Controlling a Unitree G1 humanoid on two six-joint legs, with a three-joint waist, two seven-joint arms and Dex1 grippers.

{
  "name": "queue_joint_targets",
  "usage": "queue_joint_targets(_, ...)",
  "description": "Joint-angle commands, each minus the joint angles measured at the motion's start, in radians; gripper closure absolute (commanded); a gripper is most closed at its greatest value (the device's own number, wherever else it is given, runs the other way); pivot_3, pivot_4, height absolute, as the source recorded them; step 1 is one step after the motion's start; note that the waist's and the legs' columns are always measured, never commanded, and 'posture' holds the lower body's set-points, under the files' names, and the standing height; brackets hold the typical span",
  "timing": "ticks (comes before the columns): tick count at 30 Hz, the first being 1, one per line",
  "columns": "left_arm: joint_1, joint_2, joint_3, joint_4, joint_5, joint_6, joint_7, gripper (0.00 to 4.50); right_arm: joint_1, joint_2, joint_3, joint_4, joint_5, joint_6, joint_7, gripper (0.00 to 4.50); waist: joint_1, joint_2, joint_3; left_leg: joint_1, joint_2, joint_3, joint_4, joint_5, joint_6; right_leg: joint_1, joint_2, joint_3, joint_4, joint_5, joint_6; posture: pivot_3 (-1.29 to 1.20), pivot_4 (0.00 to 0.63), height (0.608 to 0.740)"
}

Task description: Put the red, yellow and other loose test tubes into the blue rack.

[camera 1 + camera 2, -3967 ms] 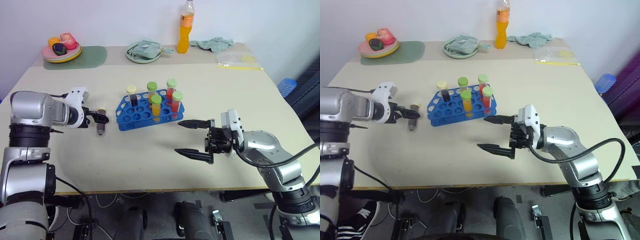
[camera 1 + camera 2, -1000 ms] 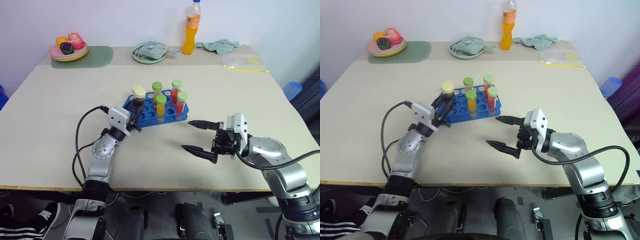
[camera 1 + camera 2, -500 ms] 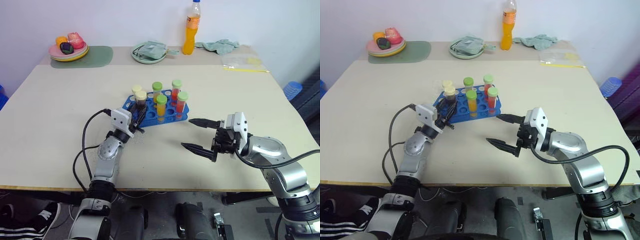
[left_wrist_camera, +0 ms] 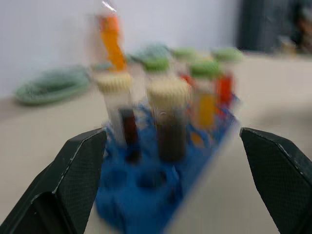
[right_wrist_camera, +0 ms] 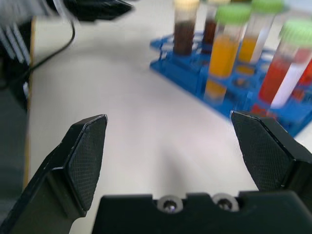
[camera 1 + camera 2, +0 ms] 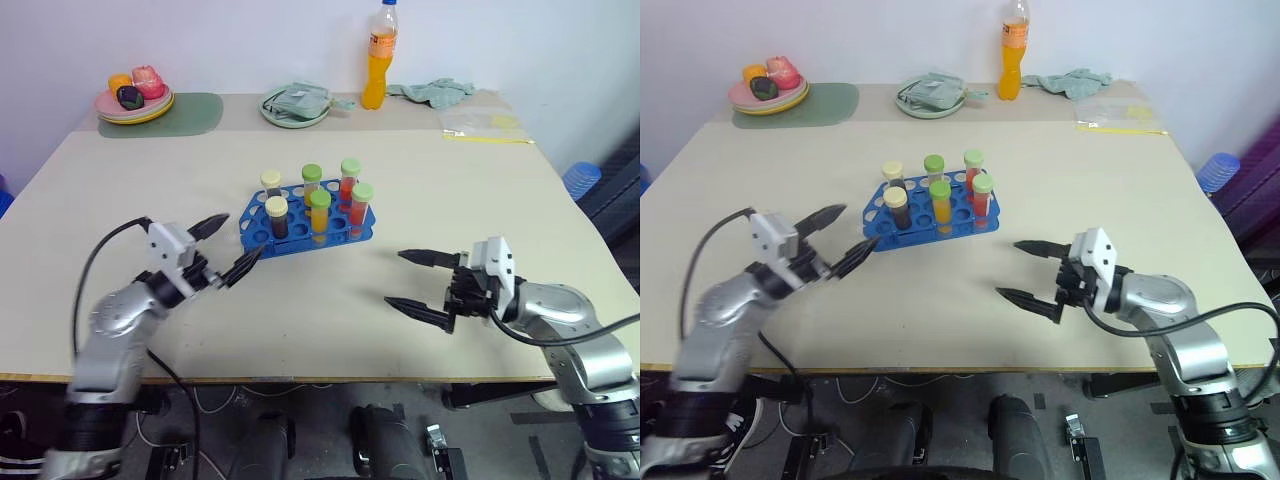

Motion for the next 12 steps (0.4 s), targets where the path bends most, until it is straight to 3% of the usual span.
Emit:
queue_joint_targets(1,0.013,0.092,0.075,-0.052,-0.082,0.063,-0.113,0.02,-0.037,-0.022,-0.068,0.060,-0.002,-0.044,0.013,0.00,-0.001,0.000,0.000,0.000,0.000,0.000,0.000,0.000,0.000,0.000,0.000,0.000,0.000,0.000,0.000,0.00,0.150,0.740)
queue_joint_targets(6,0.037,0.195,0.102,0.054,-0.021,-0.049,-0.292,0.02,-0.037,0.005,-0.081,0.041,-0.020,-0.041,-0.052,0.00,-0.004,0.001,0.000,0.000,0.000,0.000,-0.001,0.000,0.000,0.000,0.001,0.000,0.000,0.000,-0.001,0.00,0.150,0.740)
queue_joint_targets(12,0.027,0.145,0.086,0.101,-0.008,-0.091,-0.330,0.02,0.005,0.002,-0.095,-0.015,-0.018,-0.028,-0.089,0.00,-0.010,0.001,0.000,0.000,0.001,0.000,-0.001,0.000,0.000,0.000,0.000,0.000,0.000,0.000,-0.001,0.00,0.150,0.740)
